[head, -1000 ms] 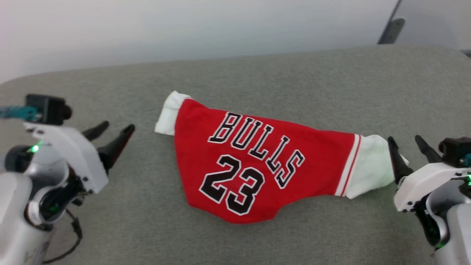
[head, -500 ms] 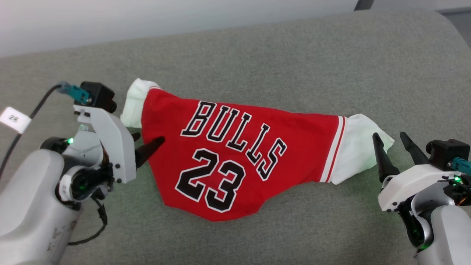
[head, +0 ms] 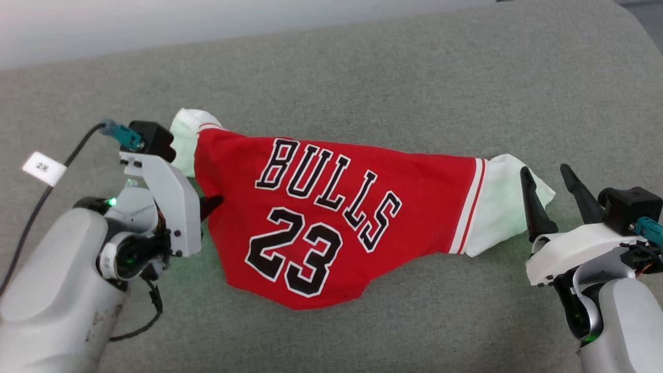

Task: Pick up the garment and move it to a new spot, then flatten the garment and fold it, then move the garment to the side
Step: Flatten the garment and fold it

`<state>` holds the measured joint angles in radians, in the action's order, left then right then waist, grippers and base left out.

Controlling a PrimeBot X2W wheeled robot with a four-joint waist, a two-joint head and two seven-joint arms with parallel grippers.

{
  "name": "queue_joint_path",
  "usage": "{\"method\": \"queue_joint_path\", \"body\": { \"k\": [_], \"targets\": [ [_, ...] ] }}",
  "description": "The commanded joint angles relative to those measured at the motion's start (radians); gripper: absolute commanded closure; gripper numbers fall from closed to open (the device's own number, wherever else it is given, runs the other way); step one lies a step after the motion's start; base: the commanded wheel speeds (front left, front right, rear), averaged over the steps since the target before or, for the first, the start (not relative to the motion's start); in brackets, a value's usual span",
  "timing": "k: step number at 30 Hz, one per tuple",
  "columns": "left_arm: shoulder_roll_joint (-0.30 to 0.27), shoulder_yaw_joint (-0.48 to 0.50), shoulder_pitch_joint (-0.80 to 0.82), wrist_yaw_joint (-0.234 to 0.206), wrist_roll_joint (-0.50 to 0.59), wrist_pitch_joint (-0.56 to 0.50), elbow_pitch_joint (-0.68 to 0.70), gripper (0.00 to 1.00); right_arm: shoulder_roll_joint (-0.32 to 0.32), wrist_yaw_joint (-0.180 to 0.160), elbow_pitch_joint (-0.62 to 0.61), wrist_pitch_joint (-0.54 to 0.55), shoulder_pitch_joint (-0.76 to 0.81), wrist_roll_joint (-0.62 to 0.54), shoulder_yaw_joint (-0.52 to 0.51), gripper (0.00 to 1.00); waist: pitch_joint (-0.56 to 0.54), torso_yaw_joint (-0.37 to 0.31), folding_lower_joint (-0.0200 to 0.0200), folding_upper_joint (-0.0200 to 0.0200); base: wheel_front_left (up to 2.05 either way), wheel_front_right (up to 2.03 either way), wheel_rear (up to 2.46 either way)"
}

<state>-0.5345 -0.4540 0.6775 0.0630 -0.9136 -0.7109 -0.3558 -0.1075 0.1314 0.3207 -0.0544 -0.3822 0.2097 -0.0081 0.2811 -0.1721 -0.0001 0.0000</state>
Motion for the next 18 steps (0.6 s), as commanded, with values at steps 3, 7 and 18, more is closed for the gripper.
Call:
{"method": "queue_joint_path", "body": {
  "k": [3,7,18],
  "targets": [
    [0.002,-0.003,0.000,0.008,-0.004,0.004,0.003,1.00,-0.006,-0.001,-0.010,-0.019,-0.010,-0.011,0.006,0.00,-0.019,0.010,0.0001,0.0000,0.00,0.00,0.00],
    [0.003,-0.003,-0.026,0.000,-0.019,-0.007,0.036,1.00,-0.015,-0.001,-0.028,-0.036,-0.008,-0.019,0.002,0.00,-0.046,0.028,0.0001,0.0000,0.00,0.00,0.00],
    [-0.068,0.013,-0.200,-0.110,-0.069,-0.088,0.296,1.00,-0.035,-0.001,-0.078,-0.031,0.033,-0.029,0.010,0.00,-0.149,0.088,0.0001,0.0000,0.00,0.00,0.00]
  ]
}}
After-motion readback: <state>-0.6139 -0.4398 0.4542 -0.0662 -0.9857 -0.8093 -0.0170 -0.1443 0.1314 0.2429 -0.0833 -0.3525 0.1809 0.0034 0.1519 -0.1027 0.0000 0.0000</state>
